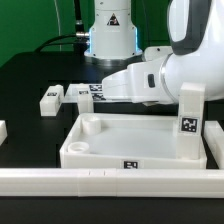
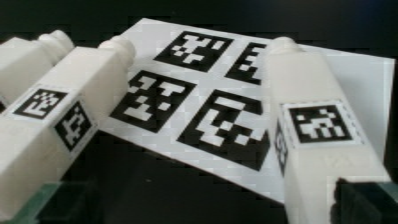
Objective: Assemble desk
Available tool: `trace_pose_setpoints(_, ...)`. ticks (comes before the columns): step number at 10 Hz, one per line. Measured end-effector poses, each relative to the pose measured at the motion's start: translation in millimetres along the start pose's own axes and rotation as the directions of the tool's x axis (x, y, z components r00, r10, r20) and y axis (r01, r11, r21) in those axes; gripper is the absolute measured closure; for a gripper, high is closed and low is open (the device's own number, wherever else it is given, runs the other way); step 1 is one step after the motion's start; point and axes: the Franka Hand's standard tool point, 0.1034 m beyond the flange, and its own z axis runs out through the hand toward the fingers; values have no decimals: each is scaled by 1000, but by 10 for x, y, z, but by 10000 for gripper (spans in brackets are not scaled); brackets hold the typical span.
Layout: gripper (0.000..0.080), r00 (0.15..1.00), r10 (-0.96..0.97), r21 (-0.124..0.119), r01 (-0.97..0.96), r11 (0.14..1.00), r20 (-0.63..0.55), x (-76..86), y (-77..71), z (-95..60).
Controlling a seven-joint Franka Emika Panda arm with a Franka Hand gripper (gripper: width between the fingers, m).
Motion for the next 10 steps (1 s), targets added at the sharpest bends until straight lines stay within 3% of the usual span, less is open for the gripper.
trace_pose_setpoints(2,151,1000,-10,-1,10,1000,26,-62,-79,-25)
trace_pose_setpoints(4,151,999,-3,62,0,998,48,-124,-87,-17)
trace_pose_setpoints(8,151,999,-10,60,7,998,45,-116,-71,-9)
trace_pose_setpoints(10,151,994,-110,90,107,990,19,-153,-111,-60)
